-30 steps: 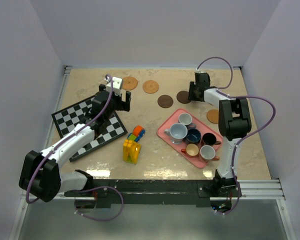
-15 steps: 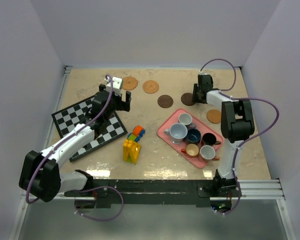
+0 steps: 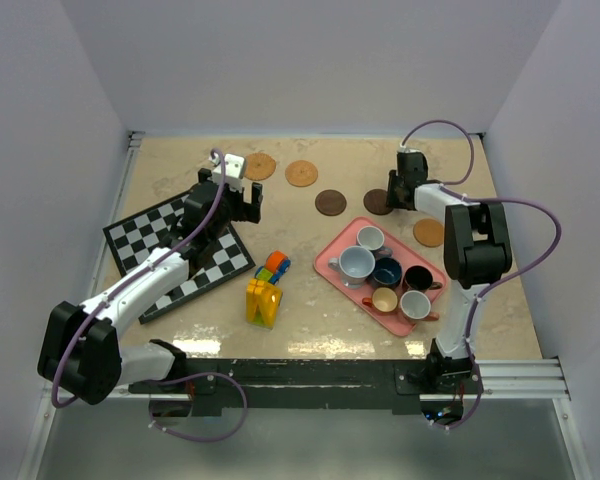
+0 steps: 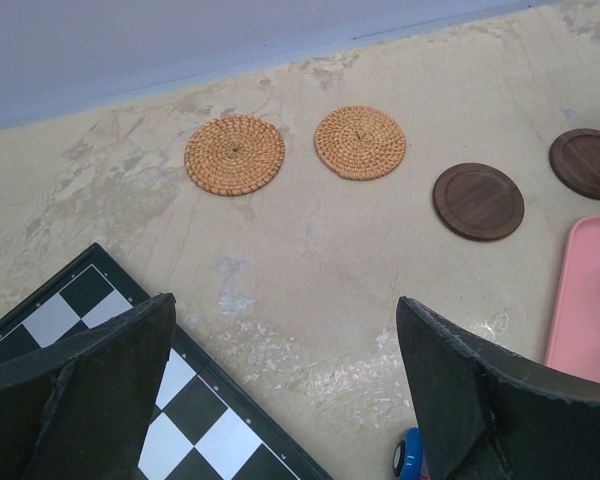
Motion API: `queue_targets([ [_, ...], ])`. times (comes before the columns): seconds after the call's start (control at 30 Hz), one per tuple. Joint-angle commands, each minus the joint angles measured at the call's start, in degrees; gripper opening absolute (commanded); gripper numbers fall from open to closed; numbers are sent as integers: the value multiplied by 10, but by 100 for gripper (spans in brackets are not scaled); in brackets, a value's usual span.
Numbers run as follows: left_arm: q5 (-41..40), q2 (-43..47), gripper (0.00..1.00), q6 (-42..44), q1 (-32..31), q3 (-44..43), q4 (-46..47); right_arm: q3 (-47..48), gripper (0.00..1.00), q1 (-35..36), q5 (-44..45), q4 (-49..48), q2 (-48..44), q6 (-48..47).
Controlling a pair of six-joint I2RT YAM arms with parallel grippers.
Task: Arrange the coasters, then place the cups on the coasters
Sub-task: Move the coaster to the center of the board.
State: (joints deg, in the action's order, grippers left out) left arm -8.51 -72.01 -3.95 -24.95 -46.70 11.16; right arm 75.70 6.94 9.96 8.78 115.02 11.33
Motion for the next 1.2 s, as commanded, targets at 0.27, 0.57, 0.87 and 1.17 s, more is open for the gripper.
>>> queue_targets([
  [0.27,1,21,96,-10,-5,0,30,1,41,-7,15,67,4,-4],
  [0.57,-3,19,96,-9,-5,0,31,45,47,-8,-1,70,3,-6],
  [0.87,-9,16,96,-8,-5,0,31,94,53,-7,-42,70,-16,-14],
  [1.17,-14,16,96,-5,-5,2,30,81,68,-23,-35,88,-50,-13],
])
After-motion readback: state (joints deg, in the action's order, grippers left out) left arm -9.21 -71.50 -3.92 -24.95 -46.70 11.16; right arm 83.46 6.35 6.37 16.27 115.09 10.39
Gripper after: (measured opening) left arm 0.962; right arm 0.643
